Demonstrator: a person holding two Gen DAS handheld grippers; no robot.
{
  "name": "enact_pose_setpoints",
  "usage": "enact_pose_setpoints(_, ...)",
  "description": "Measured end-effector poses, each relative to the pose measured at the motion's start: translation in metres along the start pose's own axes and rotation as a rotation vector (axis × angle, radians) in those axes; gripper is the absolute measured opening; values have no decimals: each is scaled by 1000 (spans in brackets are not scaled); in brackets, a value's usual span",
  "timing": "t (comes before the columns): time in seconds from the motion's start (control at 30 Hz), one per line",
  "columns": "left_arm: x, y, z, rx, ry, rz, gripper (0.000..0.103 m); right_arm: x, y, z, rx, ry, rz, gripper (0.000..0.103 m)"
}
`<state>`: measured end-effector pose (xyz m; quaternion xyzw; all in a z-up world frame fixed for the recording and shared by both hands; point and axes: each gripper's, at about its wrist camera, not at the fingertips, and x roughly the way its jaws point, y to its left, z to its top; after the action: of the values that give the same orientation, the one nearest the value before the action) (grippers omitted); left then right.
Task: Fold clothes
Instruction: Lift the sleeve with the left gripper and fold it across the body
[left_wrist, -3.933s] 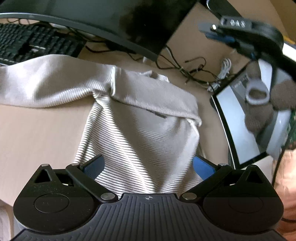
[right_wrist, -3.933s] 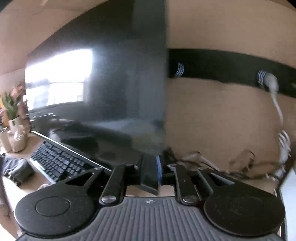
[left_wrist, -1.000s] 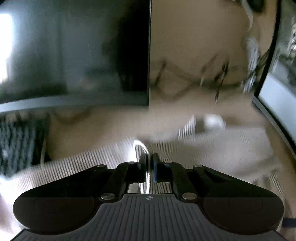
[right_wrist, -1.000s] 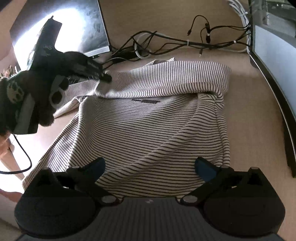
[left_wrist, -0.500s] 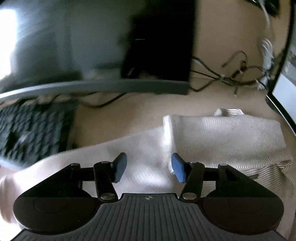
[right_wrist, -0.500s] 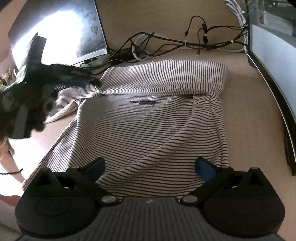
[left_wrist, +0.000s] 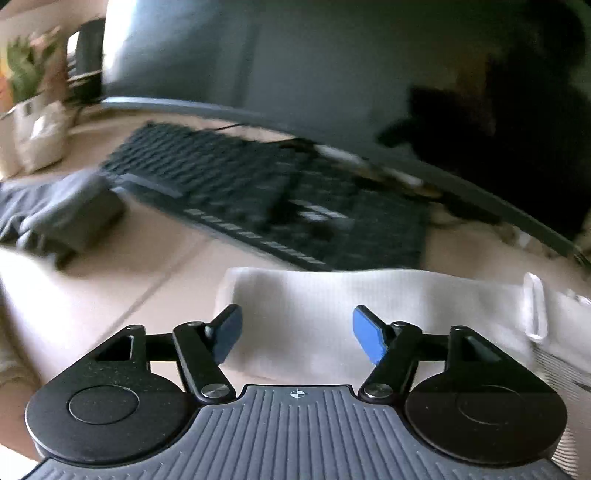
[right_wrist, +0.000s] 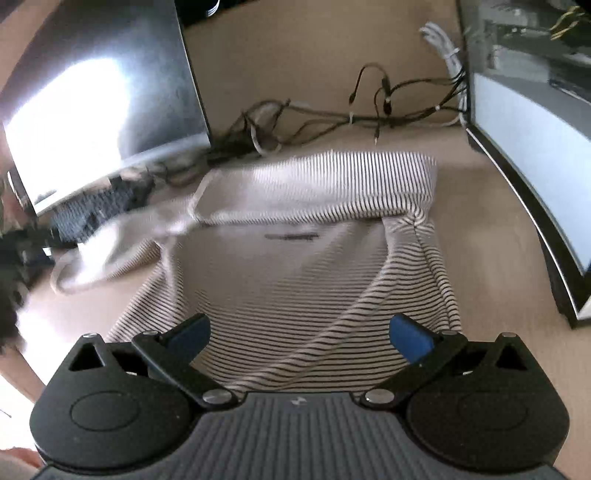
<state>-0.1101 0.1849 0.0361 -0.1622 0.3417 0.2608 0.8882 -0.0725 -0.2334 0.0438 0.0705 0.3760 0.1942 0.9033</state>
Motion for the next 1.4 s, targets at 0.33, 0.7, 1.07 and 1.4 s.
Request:
enact_pose_setpoints(0.33, 34, 16, -14, 53, 31, -37, 54, -60, 26, 25, 260, -93, 171, 103)
enact_pose_setpoints(0.7, 27, 5, -5, 142, -29, -30, 11, -65, 57, 30, 243, -58, 274, 103)
enact_pose_setpoints(1.07, -67, -55, 40, 258, -214, 46, 5, -78, 4, 20, 282, -43, 300, 103)
enact_pose_setpoints(1.4, -133, -162, 49, 430, -335, 50, 5, -84, -56, -6, 364, -10, 359, 103)
